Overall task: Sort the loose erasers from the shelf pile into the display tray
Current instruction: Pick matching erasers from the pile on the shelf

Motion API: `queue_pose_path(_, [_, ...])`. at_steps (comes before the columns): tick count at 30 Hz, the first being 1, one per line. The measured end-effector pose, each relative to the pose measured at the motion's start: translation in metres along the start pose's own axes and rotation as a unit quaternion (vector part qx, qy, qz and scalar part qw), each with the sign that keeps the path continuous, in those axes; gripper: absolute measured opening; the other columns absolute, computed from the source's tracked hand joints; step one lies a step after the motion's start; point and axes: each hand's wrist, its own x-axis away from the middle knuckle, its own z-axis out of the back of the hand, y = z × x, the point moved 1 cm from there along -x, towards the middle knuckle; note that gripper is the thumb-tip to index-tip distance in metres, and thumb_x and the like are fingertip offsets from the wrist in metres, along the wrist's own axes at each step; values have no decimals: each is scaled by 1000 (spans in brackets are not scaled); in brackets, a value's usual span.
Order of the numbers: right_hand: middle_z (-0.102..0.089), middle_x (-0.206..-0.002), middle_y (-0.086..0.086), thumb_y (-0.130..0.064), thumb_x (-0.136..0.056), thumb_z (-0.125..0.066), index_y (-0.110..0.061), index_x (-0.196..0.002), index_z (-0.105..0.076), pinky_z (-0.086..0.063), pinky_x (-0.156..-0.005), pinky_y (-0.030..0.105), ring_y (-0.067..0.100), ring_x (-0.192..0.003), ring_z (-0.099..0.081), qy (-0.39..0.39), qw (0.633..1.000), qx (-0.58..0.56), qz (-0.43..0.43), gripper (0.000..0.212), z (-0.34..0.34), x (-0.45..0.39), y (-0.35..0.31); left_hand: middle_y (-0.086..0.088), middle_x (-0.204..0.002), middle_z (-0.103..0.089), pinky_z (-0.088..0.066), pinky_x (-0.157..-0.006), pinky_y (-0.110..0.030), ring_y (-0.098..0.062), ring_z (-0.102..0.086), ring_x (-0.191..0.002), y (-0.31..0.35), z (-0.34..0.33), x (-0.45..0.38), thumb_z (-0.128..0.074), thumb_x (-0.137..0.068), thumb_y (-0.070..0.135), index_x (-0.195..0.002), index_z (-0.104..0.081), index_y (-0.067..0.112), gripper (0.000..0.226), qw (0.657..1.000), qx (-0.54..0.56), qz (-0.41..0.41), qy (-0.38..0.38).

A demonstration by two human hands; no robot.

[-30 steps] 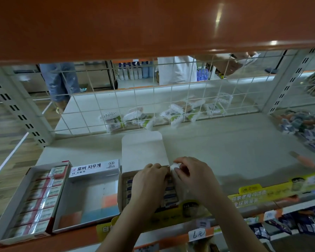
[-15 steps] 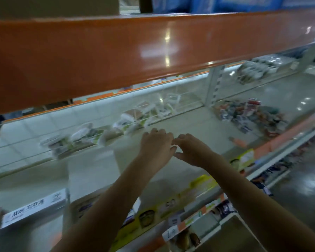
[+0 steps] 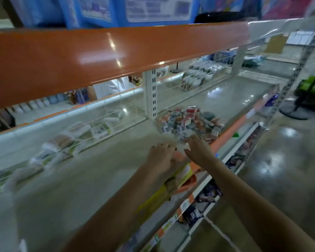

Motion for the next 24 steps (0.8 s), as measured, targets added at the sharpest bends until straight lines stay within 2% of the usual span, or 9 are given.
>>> queue_pose_path(6, [-51, -130, 13, -7, -92, -43, -8, -126, -51, -40, -93, 31, 28, -120, -46, 0, 998, -43, -36, 35, -2, -27, 31, -2, -128, -50, -36, -96, -36, -23, -42, -120, 1, -12, -27, -50, -91, 24, -128, -49, 22, 37, 1000, 25, 3, -14])
queue_pose_path(10, [-51, -128, 15, -20, -91, -49, -7, -126, -51, -37, -98, 36, 30, -120, -44, -10, 997, -71, -26, 38, -7, -35, 36, 1, -122, -56, -37, -93, -33, -21, -45, -114, 0, -16, -29, -52, -89, 23, -124, -54, 24, 35, 997, 70, 21, 12])
queue_pose_path(16, [-46, -131, 15, -26, -90, -56, -7, -129, -49, -34, -102, 36, 30, -124, -40, -16, 996, -88, -25, 44, -12, -47, 42, 3, -114, -58, -36, -89, -30, -17, -46, -110, -1, -16, -22, -57, -86, 30, -113, -56, 22, 28, 993, 98, 50, 29])
queue_pose_path(18, [-51, -125, 14, -28, -88, -61, -7, -124, -54, -37, -93, 34, 29, -115, -46, -14, 995, -99, -21, 42, -12, -51, 46, 4, -114, -59, -36, -90, -30, -16, -46, -110, -2, -16, -18, -58, -86, 29, -113, -56, 23, 28, 992, 111, 58, 27])
queue_pose_path(21, [-57, -100, 9, -30, -84, -66, -5, -105, -63, -34, -70, 28, 22, -88, -51, 20, 989, -148, 0, 33, -12, -49, 49, 4, -114, -58, -37, -91, -29, -16, -46, -109, -3, -15, -9, -59, -85, 26, -111, -55, 22, 27, 989, 131, 69, 22])
queue_pose_path(24, [-61, -96, 9, -22, -85, -65, -4, -97, -64, -33, -68, 28, 23, -85, -53, 38, 987, -156, -4, 22, -14, -45, 52, 4, -114, -57, -37, -93, -30, -16, -46, -110, -5, -16, 2, -62, -84, 28, -112, -55, 23, 29, 986, 146, 79, 32])
